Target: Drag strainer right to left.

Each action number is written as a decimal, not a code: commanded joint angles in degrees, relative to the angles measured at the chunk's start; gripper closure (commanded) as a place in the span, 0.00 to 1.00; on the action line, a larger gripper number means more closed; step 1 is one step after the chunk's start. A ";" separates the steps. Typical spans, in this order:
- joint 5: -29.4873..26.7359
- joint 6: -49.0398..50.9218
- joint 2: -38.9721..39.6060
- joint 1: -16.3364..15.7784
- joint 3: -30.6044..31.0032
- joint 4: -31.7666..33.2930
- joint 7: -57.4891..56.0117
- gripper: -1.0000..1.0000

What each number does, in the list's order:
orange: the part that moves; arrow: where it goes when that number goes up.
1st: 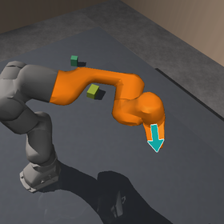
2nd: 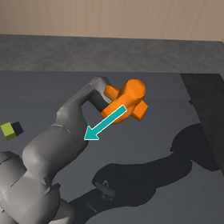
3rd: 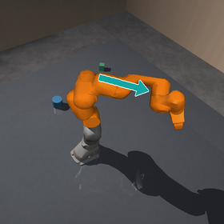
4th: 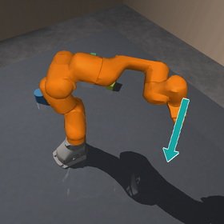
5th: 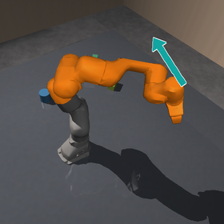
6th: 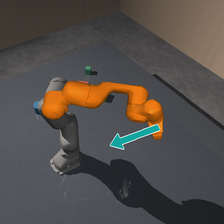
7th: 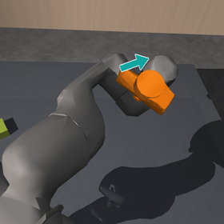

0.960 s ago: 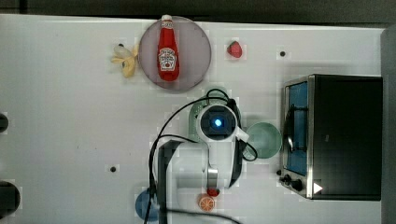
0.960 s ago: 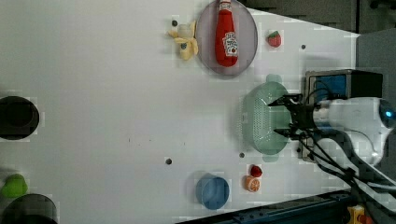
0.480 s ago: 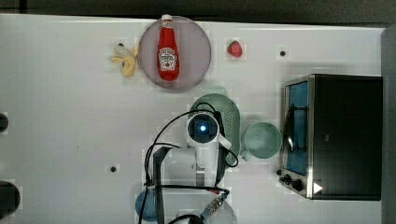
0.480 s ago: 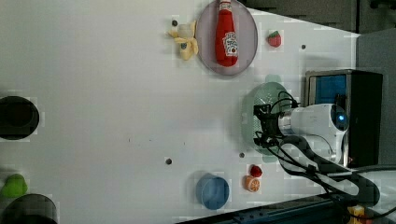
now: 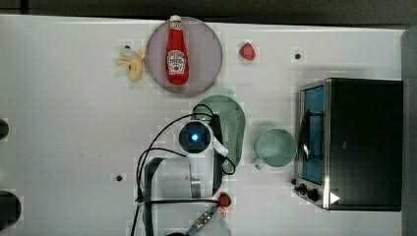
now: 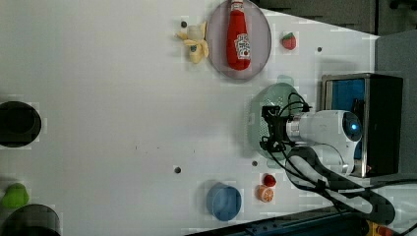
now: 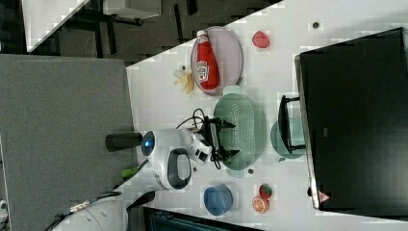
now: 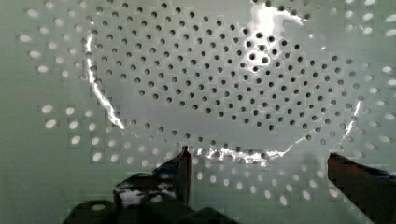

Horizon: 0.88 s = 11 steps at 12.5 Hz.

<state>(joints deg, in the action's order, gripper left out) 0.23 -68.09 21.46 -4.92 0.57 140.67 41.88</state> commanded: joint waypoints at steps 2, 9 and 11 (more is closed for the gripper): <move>1.13 0.39 -1.15 -3.38 2.24 -1.09 9.08 0.00; 1.12 0.56 0.41 -11.08 4.37 -2.80 20.62 0.00; 1.11 0.71 1.60 -12.86 4.38 -4.41 23.63 0.00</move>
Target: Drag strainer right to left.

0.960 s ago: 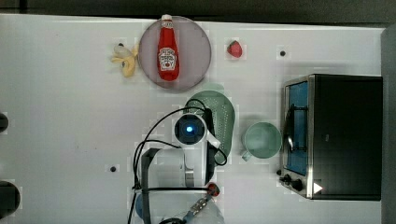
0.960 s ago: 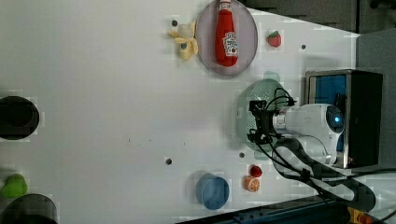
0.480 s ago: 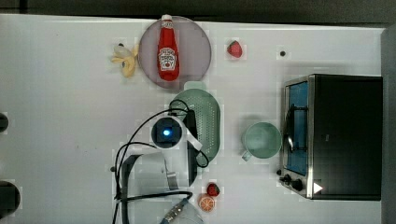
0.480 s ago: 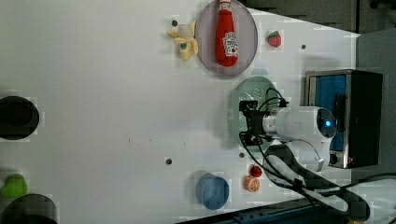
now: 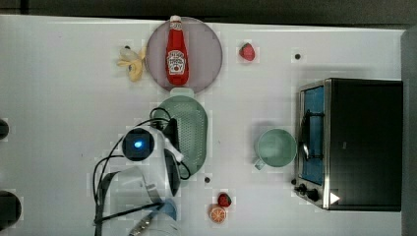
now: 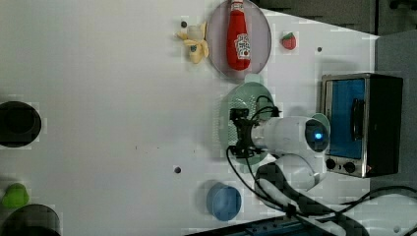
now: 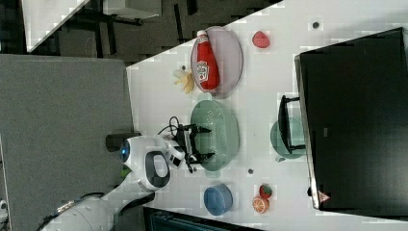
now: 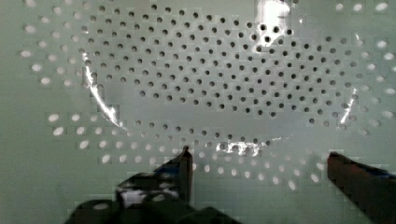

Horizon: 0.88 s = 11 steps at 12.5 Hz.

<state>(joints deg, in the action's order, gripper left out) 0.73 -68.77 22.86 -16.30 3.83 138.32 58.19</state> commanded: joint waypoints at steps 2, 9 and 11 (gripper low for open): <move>0.58 1.50 1.87 -3.08 1.17 -4.36 8.93 0.00; -3.90 8.71 6.65 -8.84 1.53 -14.32 9.66 0.00; -4.74 9.57 7.90 -10.63 1.53 -17.02 9.89 0.00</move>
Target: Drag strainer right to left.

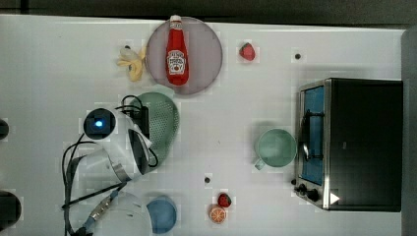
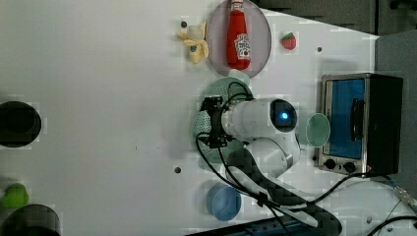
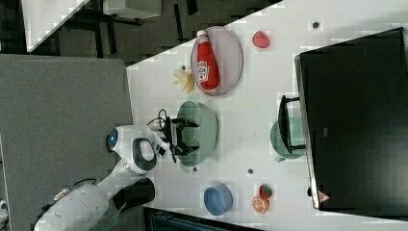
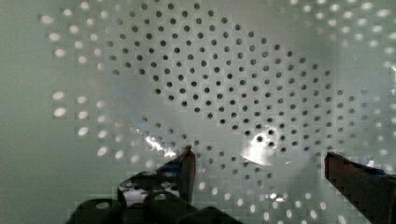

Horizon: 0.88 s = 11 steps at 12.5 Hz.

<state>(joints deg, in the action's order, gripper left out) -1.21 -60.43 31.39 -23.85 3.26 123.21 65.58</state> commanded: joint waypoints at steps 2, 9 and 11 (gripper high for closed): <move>-3.47 1.29 1.10 -4.84 2.10 -4.57 3.26 0.00; -5.61 1.85 6.63 -10.78 2.27 -13.53 14.75 0.00; -6.41 1.99 7.91 -12.24 2.32 -15.57 15.09 0.00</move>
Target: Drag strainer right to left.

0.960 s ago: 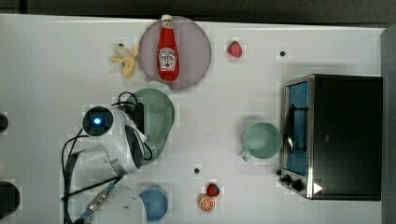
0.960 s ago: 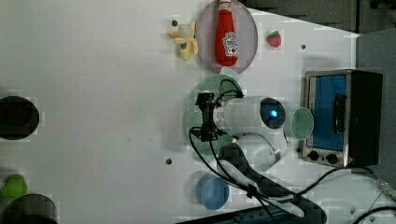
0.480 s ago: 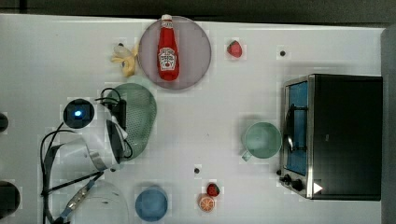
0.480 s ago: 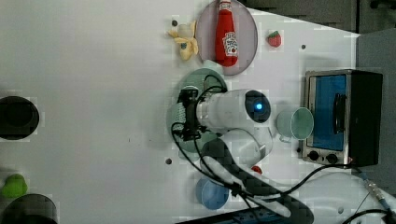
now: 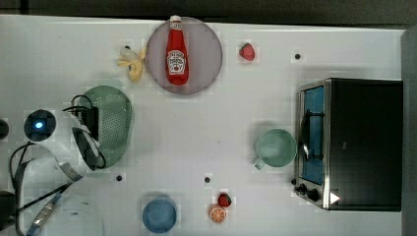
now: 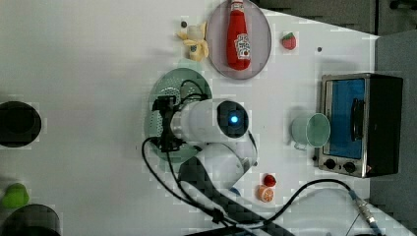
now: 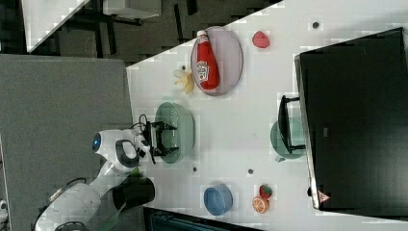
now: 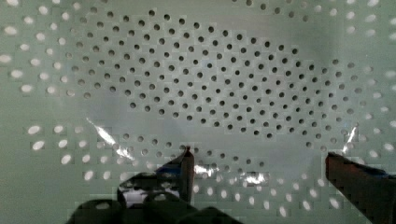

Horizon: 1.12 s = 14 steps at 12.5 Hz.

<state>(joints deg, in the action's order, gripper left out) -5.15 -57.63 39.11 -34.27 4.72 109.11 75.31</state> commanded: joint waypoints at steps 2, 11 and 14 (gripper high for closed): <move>-3.05 -0.85 1.40 -3.12 0.88 -3.45 5.38 0.00; -3.91 17.12 -10.73 -3.67 -4.41 -5.15 -12.49 0.00; -3.90 26.84 -22.32 -2.65 -10.24 -5.16 -26.03 0.00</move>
<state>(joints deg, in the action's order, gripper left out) -8.29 -30.33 25.72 -39.75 -1.68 106.76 60.76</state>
